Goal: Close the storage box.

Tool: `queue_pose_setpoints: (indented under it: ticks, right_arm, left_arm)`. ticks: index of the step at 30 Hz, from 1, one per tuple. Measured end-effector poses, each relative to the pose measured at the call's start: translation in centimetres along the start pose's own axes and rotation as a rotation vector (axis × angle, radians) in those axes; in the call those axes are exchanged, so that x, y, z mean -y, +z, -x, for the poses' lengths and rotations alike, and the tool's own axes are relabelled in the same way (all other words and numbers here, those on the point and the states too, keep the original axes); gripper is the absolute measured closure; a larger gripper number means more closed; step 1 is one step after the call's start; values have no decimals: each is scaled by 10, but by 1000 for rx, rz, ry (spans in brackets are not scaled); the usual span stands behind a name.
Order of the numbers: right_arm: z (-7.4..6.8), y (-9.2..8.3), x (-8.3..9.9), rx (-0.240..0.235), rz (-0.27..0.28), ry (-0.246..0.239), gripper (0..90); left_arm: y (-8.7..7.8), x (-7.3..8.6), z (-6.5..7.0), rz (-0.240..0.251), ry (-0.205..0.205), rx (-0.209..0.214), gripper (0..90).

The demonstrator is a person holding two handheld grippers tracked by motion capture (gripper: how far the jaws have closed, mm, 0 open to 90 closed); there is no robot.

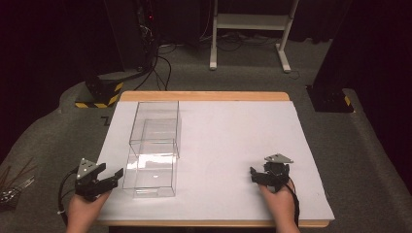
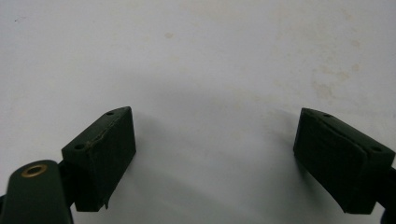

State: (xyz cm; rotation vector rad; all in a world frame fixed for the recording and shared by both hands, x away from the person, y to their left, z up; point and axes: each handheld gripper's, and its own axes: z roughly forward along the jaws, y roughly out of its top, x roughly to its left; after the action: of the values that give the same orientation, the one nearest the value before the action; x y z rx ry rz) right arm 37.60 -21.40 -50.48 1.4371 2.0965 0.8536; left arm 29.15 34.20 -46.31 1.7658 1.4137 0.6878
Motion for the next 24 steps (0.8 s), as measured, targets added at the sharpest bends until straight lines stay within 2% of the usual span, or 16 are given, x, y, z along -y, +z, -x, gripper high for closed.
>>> queue_pose_setpoints:
  ticks: [13, 18, 24]
  right_arm:
    - [0, 0, 0, 2, 0, -1, 129]
    - [0, 0, 0, 1, 0, -1, 129]
    - [0, 0, 0, 2, 0, -2, 129]
  left_arm:
    - [-16, -9, 1, 66, 2, 8, 270]
    - [-25, -15, 7, 106, 6, 27, 250]
    - [-31, -16, 13, 129, 13, 51, 231]
